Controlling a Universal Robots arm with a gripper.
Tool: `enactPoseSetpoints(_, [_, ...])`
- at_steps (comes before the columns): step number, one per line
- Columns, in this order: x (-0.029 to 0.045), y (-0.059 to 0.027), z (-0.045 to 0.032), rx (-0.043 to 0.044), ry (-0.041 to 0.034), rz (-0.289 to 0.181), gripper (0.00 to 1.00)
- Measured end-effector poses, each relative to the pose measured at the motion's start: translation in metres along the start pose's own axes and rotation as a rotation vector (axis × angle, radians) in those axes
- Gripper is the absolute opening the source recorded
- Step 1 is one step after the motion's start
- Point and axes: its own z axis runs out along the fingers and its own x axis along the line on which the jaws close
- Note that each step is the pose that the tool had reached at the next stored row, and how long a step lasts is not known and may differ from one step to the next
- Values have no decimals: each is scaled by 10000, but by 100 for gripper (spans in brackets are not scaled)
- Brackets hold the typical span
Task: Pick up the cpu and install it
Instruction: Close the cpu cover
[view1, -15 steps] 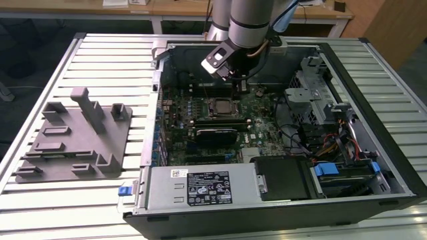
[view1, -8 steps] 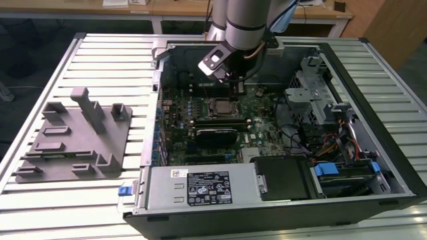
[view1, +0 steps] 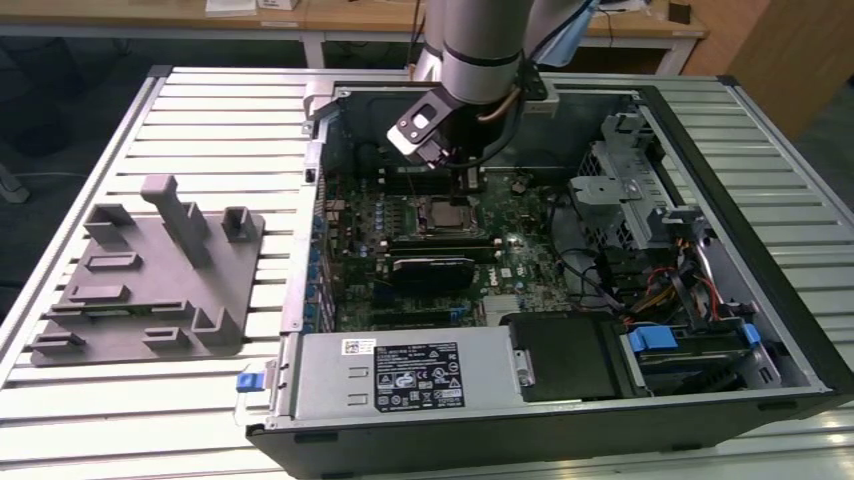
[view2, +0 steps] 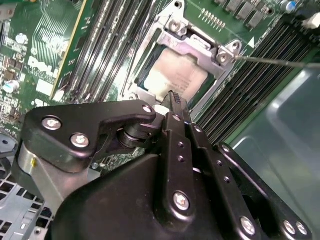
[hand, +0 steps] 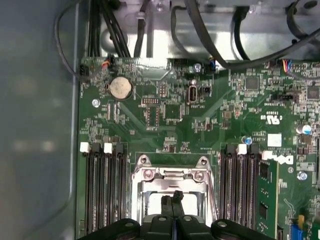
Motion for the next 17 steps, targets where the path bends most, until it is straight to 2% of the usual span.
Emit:
enactPoseSetpoints(8, [1, -95, 23, -1, 0, 10, 11])
enactPoseSetpoints(17, [1, -101, 24, -1, 1, 5, 11])
